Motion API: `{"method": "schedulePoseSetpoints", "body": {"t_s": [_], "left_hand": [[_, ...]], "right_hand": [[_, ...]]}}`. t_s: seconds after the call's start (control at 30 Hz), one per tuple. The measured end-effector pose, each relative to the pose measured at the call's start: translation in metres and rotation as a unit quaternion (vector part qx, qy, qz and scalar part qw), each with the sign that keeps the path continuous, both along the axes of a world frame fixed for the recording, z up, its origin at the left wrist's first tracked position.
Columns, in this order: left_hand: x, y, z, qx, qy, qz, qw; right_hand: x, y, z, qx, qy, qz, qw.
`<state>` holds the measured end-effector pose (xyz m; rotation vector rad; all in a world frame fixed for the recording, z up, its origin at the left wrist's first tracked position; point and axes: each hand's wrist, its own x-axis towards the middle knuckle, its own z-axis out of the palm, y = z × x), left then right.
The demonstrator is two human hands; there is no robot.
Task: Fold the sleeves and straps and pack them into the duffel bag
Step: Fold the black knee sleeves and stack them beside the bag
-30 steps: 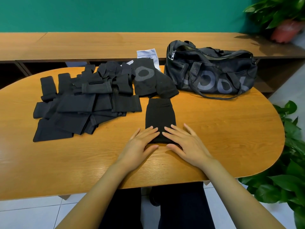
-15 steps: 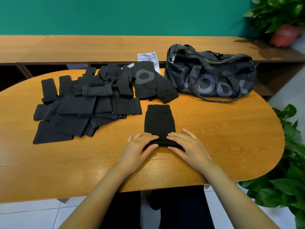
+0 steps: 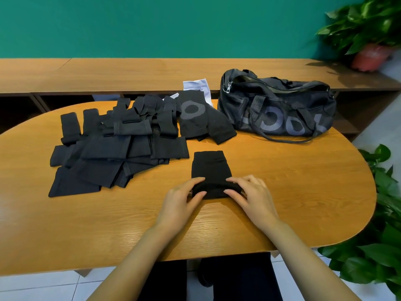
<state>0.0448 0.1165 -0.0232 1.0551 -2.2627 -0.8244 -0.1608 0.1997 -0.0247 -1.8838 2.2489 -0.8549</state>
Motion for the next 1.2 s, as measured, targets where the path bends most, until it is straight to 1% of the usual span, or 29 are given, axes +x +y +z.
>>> {"method": "schedulePoseSetpoints", "body": {"t_s": [0.07, 0.17, 0.27, 0.33, 0.43, 0.5, 0.6, 0.63, 0.7, 0.77, 0.87, 0.93, 1.07, 1.2], "left_hand": [[-0.003, 0.001, -0.001, 0.003, 0.011, 0.033, 0.999], [-0.007, 0.001, 0.001, 0.001, 0.016, 0.08, 0.997], [-0.01, -0.003, 0.001, 0.015, 0.012, 0.105, 0.994], [-0.013, -0.007, 0.002, 0.011, -0.009, 0.115, 0.993], [-0.014, -0.009, 0.001, -0.03, -0.054, 0.117, 0.991], [-0.012, -0.009, 0.001, -0.073, -0.043, 0.1, 0.991], [-0.004, -0.01, 0.002, -0.14, -0.028, 0.015, 0.99], [-0.002, -0.011, 0.002, -0.148, -0.043, -0.022, 0.988], [0.003, -0.013, 0.0, -0.136, -0.091, -0.086, 0.983], [0.005, -0.015, -0.006, -0.112, -0.132, -0.117, 0.978], [0.005, -0.015, -0.013, -0.084, -0.149, -0.118, 0.978], [0.005, -0.014, -0.014, -0.089, -0.139, -0.111, 0.98], [0.007, -0.015, -0.017, -0.097, -0.113, -0.104, 0.983], [0.008, -0.013, -0.02, -0.131, -0.09, -0.091, 0.983]], "right_hand": [[0.003, -0.005, 0.003, 0.021, -0.004, -0.018, 1.0], [0.006, -0.014, 0.003, 0.017, -0.012, -0.04, 0.999], [0.007, -0.019, 0.0, 0.012, 0.0, -0.056, 0.998], [0.007, -0.022, 0.0, 0.011, 0.003, -0.054, 0.999], [0.008, -0.026, -0.001, 0.011, -0.009, -0.053, 0.999], [0.008, -0.024, -0.002, -0.007, 0.016, -0.044, 0.999], [0.005, -0.015, 0.002, -0.019, 0.086, 0.041, 0.995], [0.003, -0.013, 0.002, -0.006, 0.111, 0.078, 0.991], [0.0, -0.009, -0.001, 0.037, 0.146, 0.133, 0.98], [-0.002, -0.007, -0.006, 0.078, 0.157, 0.15, 0.973], [-0.002, -0.007, -0.01, 0.108, 0.147, 0.142, 0.973], [-0.002, -0.007, -0.01, 0.109, 0.143, 0.139, 0.974], [-0.001, -0.006, -0.011, 0.092, 0.122, 0.14, 0.978], [-0.001, -0.005, -0.012, 0.055, 0.113, 0.136, 0.983]]}}
